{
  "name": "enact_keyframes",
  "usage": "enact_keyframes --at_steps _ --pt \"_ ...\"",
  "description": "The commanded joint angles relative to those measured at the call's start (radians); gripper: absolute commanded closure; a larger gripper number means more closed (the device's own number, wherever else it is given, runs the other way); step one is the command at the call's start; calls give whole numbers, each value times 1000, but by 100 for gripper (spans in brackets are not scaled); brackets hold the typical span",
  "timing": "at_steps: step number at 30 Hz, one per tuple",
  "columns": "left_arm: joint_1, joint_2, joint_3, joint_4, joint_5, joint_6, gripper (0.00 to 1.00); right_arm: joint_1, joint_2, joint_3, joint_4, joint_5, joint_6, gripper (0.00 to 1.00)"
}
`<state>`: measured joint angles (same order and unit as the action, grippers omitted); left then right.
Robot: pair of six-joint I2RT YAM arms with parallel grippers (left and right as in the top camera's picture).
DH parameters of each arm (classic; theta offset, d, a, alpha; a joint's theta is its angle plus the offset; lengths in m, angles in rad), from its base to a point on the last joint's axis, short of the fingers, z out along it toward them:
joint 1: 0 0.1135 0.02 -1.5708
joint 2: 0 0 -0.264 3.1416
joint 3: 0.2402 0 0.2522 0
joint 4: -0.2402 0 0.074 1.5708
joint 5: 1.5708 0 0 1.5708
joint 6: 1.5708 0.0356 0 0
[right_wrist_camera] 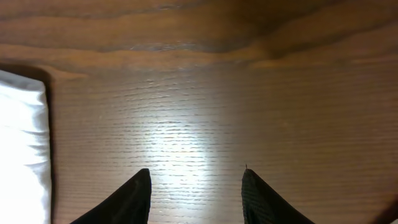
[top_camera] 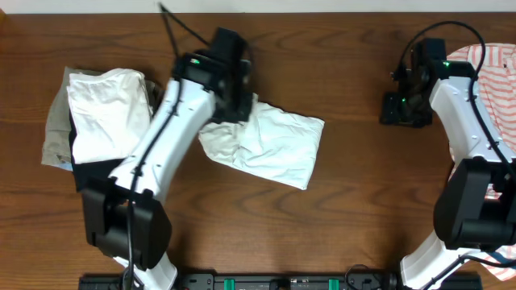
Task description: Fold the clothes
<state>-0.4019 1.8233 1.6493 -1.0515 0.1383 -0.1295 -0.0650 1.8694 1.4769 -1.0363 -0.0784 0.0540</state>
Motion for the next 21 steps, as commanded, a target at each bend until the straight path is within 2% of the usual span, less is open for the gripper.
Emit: enact_keyframes --at_steps 1,11,21 --pt "-69 -21 27 -6 -8 -41 94 -8 8 -5 -3 0 20 54" --pt "-230 -6 24 32 -9 -121 94 -8 8 -5 -4 0 20 55" --pt "-285 58 23 49 -8 -166 92 -8 8 -5 -3 0 19 54"
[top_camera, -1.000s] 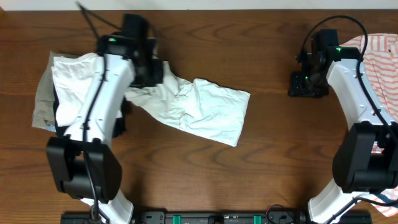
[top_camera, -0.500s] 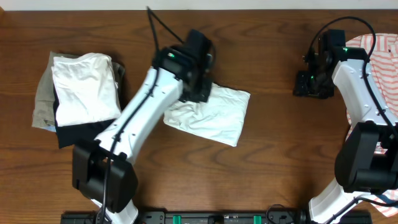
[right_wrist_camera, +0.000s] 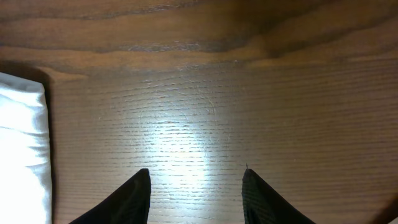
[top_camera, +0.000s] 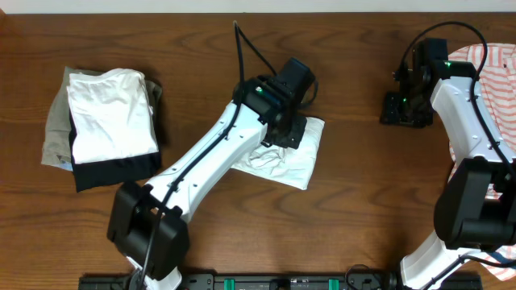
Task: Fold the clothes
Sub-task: 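Press the folded bundle flat with both grippers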
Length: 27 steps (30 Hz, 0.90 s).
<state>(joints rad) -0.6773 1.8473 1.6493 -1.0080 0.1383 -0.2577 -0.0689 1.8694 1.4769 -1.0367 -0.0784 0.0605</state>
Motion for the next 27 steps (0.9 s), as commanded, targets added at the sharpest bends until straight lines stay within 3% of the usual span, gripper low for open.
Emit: enact_keyframes --at_steps 1,7,9,10,21,27 --pt "-15 37 23 10 -8 -49 92 -5 8 -5 -3 0 13 54" --pt "-59 46 23 103 -8 -90 83 -5 8 -5 -3 0 13 54" --pt "-76 46 23 127 -6 -108 63 -5 8 -6 -4 0 13 54" --pt "-84 46 23 129 -4 -107 58 -5 8 -5 -4 0 13 54" --pt "-72 45 24 44 -30 -30 53 -2 8 -5 -3 -28 2 50" --pt "-10 45 24 -42 -131 -28 53 6 8 -5 20 -396 -202 51"
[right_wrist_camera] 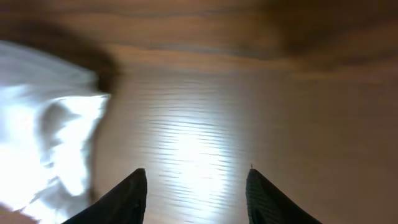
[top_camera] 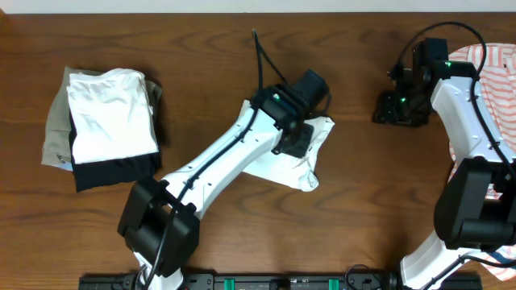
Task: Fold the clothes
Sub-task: 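Press the folded bundle flat with both grippers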
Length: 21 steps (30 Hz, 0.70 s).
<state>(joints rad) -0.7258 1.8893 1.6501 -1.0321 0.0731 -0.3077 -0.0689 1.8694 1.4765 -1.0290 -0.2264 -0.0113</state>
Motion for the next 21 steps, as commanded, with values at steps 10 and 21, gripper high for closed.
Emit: enact_keyframes --at_steps 10,21 --pt "142 8 -23 -5 -66 -174 53 128 10 -5 129 -444 -162 61" --pt "211 93 -57 185 -67 -71 53 290 88 -5 265 -402 -26 59"
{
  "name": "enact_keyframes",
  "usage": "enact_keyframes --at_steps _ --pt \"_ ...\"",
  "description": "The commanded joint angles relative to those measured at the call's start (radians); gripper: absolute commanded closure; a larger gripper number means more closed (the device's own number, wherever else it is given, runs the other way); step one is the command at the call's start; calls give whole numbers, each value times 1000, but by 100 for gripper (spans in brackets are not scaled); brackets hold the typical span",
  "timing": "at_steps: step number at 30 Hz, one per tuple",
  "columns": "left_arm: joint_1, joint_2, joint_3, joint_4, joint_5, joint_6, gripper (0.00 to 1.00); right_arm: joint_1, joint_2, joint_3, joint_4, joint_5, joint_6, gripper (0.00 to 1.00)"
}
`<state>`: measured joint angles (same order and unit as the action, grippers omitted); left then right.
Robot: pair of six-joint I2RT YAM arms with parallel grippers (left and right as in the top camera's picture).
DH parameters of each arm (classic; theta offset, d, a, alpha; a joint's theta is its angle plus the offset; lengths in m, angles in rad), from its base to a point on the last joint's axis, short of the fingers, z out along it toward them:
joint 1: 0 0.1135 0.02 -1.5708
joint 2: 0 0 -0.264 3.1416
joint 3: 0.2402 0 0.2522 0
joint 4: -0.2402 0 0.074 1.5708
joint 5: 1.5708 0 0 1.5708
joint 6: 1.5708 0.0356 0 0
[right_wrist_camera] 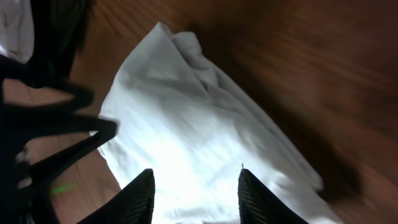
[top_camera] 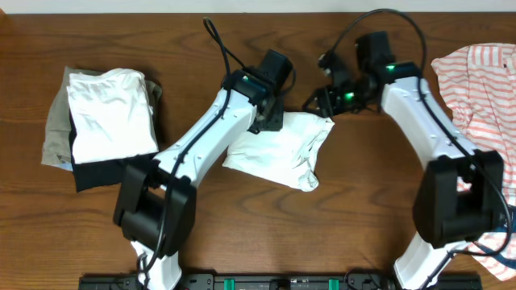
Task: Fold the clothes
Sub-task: 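Press the folded bundle flat with both grippers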
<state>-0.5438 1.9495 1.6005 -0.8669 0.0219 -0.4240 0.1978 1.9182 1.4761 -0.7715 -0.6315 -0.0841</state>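
Observation:
A white garment lies rumpled and partly folded on the middle of the wooden table. My left gripper is at the garment's upper left edge. In the right wrist view its two dark fingers stand apart beside the white garment, so it looks open. My right gripper hovers just above the garment's upper right corner. It is open, with the white cloth below its fingers and nothing between them.
A stack of folded clothes in white, black and beige lies at the left. A striped pink-and-white garment lies at the right edge. The left arm crosses the table from the front edge to the middle.
My right gripper has moved left from bare table near the striped garment to the white garment's upper right corner. My left gripper has moved back left to the upper left edge.
My left gripper was first at the spread white garment's upper left end, my right parked open at the far right. The left then stood further right over a narrower, bunched garment, and again. Now the left is back at the left edge and the right has come over.

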Motion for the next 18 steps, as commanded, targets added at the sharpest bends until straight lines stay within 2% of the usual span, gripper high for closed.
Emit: enact_keyframes --at_steps 1,8,18 --pt "38 42 -7 35 -16 50 54 32 52 -5 9 3 48 58" --pt "72 118 -8 101 -15 50 54 45 151 -5 -8 13 70 58" --pt "78 252 -8 153 -8 69 54 45 220 -5 -60 142 87 58"
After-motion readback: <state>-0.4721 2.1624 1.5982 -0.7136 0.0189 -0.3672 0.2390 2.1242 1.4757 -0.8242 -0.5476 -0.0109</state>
